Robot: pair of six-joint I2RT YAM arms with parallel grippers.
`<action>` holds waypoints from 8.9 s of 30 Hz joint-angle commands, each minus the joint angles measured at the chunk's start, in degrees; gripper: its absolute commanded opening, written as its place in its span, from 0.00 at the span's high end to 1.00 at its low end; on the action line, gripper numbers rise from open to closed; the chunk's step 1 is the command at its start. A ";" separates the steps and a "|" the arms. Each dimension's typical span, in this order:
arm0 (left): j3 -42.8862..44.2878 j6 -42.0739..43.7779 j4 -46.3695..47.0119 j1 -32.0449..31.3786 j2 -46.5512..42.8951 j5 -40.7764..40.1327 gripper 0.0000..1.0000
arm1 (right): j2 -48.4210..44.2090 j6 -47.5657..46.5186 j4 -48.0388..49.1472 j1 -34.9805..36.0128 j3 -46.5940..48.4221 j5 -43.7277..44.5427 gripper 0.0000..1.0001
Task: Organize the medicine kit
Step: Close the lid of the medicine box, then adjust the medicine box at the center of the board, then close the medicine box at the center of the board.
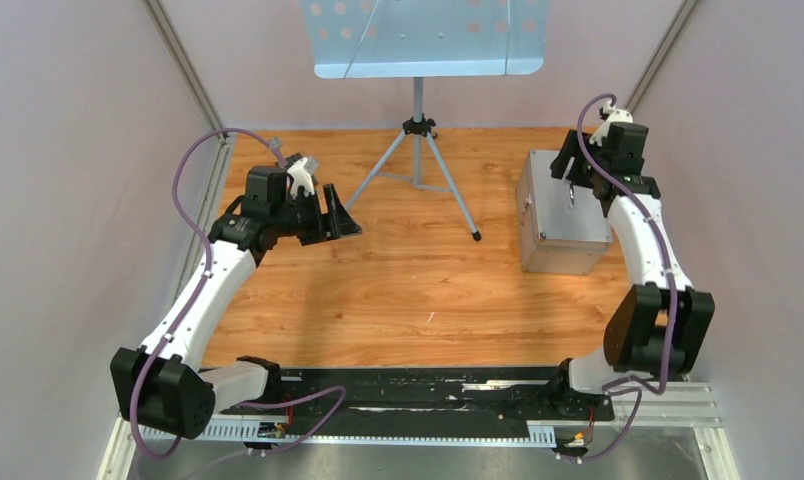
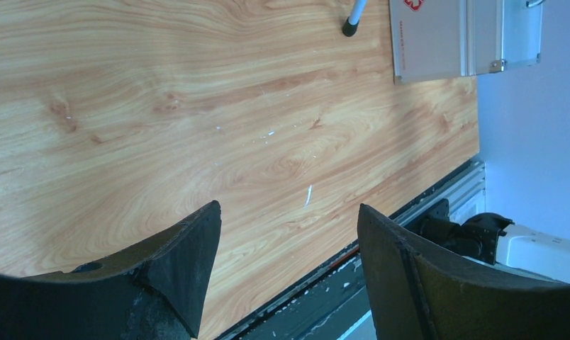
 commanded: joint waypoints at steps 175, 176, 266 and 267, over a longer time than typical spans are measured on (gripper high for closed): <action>-13.40 -27.92 120.81 -38.05 55.47 7.26 0.40 | -33.48 -13.90 -4.08 16.82 -32.71 -9.62 1.00; -13.61 -27.97 120.83 -38.05 55.07 7.32 0.40 | -33.40 -13.90 -4.11 16.78 -32.71 -9.58 1.00; -10.93 -43.49 120.87 -37.08 48.90 9.30 0.66 | -47.20 -27.44 -18.92 70.41 -34.11 28.91 0.57; -10.98 -43.56 120.86 -37.09 48.83 9.38 0.66 | -46.59 -27.48 -18.92 71.10 -34.33 29.44 0.58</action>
